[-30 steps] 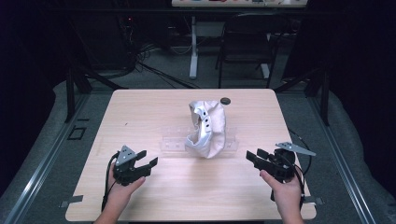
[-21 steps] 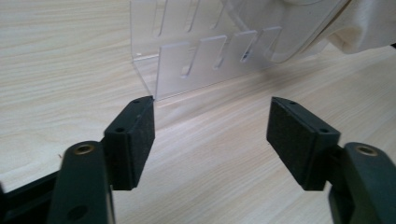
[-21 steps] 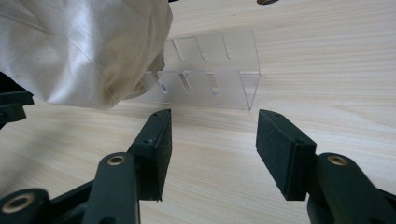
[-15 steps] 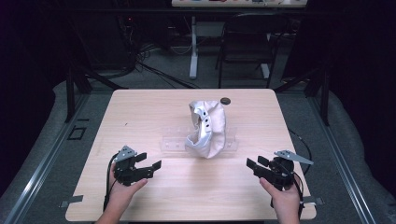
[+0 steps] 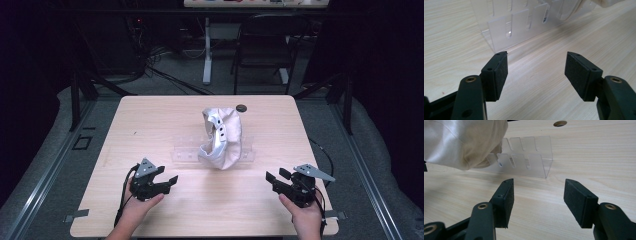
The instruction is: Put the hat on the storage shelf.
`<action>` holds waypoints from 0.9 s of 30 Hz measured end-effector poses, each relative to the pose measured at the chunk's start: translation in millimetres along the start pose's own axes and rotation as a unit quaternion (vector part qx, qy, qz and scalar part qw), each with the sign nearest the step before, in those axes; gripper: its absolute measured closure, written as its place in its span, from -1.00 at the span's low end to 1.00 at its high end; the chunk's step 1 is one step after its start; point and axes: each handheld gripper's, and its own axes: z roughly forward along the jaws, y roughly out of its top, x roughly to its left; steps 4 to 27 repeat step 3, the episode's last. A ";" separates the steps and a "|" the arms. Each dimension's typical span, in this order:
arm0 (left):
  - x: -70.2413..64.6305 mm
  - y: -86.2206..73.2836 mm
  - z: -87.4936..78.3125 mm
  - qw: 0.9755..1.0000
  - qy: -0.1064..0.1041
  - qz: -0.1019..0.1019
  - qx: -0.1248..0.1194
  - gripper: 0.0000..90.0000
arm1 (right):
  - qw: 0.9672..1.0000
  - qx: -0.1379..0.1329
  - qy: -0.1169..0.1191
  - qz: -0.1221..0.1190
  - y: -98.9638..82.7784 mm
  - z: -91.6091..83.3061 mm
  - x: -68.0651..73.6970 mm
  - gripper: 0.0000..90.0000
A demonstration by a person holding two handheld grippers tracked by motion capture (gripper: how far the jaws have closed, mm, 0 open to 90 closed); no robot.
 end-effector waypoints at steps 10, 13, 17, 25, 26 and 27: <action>-5.6 3.8 5.5 1.000 -0.006 0.006 0.000 -0.18 | 1.000 0.014 -0.006 0.007 -2.8 -1.3 -4.1 -0.11; -5.6 3.8 5.5 1.000 -0.006 0.006 0.000 -0.18 | 1.000 0.014 -0.006 0.007 -2.8 -1.3 -4.1 -0.11; -5.6 3.8 5.5 1.000 -0.006 0.006 0.000 -0.18 | 1.000 0.014 -0.006 0.007 -2.8 -1.3 -4.1 -0.11; -5.6 3.8 5.5 1.000 -0.006 0.006 0.000 -0.18 | 1.000 0.014 -0.006 0.007 -2.8 -1.3 -4.1 -0.11; -5.6 3.8 5.5 1.000 -0.006 0.006 0.000 -0.18 | 1.000 0.014 -0.006 0.007 -2.8 -1.3 -4.1 -0.11; -5.6 3.8 5.5 1.000 -0.006 0.006 0.000 -0.18 | 1.000 0.014 -0.006 0.007 -2.8 -1.3 -4.1 -0.11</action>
